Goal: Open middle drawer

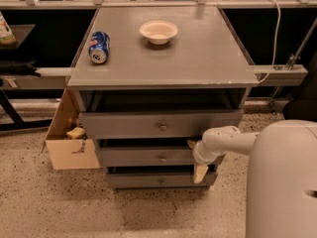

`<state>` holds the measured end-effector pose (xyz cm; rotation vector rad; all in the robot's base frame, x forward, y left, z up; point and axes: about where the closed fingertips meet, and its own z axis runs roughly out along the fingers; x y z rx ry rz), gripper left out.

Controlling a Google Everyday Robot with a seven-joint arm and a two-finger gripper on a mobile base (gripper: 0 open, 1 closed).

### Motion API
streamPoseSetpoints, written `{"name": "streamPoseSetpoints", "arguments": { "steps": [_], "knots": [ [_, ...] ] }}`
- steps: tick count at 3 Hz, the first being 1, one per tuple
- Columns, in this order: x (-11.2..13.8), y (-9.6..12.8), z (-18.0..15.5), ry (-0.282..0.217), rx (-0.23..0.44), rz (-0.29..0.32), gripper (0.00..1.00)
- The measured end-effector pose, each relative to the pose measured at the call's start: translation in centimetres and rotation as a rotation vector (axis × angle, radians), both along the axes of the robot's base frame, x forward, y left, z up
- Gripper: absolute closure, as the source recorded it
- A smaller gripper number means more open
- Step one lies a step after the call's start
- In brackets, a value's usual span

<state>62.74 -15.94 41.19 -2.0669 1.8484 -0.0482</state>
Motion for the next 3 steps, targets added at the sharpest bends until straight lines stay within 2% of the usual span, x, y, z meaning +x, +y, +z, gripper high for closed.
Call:
{"name": "streamPoseSetpoints", "arguments": {
  "steps": [1, 2, 3],
  "knots": [
    [0.4, 0.4, -1.9, 0.033, 0.004, 0.002, 0.26],
    [-1.0, 0.3, -0.8, 0.029, -0.012, 0.022, 0.49],
    [-1.6, 0.4, 0.1, 0.039, -0.006, 0.025, 0.8]
  ]
}}
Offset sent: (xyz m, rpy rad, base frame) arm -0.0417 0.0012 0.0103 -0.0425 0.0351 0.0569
